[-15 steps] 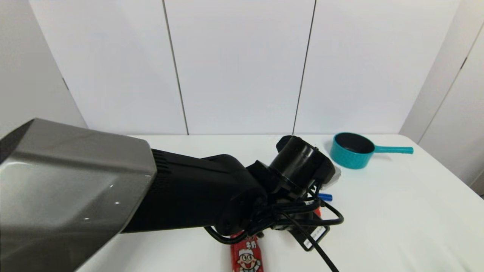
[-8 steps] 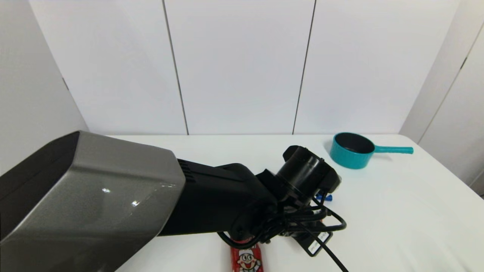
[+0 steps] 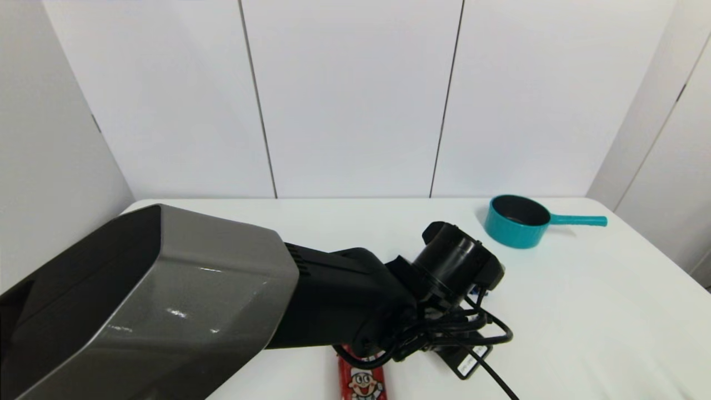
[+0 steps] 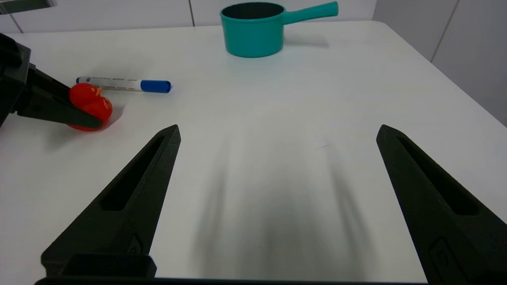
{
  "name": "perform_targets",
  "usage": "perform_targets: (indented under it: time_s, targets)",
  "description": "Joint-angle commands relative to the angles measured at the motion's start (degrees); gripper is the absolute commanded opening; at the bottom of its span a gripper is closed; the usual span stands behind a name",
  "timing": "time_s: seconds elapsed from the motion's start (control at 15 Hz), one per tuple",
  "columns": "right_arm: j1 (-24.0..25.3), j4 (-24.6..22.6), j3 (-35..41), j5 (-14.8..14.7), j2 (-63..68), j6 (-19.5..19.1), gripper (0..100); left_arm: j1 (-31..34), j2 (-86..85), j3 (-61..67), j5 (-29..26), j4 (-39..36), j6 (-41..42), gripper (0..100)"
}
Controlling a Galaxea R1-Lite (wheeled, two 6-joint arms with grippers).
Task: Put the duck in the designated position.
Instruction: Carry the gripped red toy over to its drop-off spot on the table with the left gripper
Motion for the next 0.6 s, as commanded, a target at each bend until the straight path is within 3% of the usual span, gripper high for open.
perform_targets:
  time_s: [0.07, 0.6]
  targets:
    - [0.0, 0.0, 0.0, 0.0, 0.1, 0.0, 100, 0.0, 0.9, 0.0, 0.0, -0.3, -0.9, 100]
    - [0.0, 0.0, 0.0, 0.0, 0.1, 0.0, 100, -0.1, -8.0, 0.5, 1.1, -0.8, -0.4, 100]
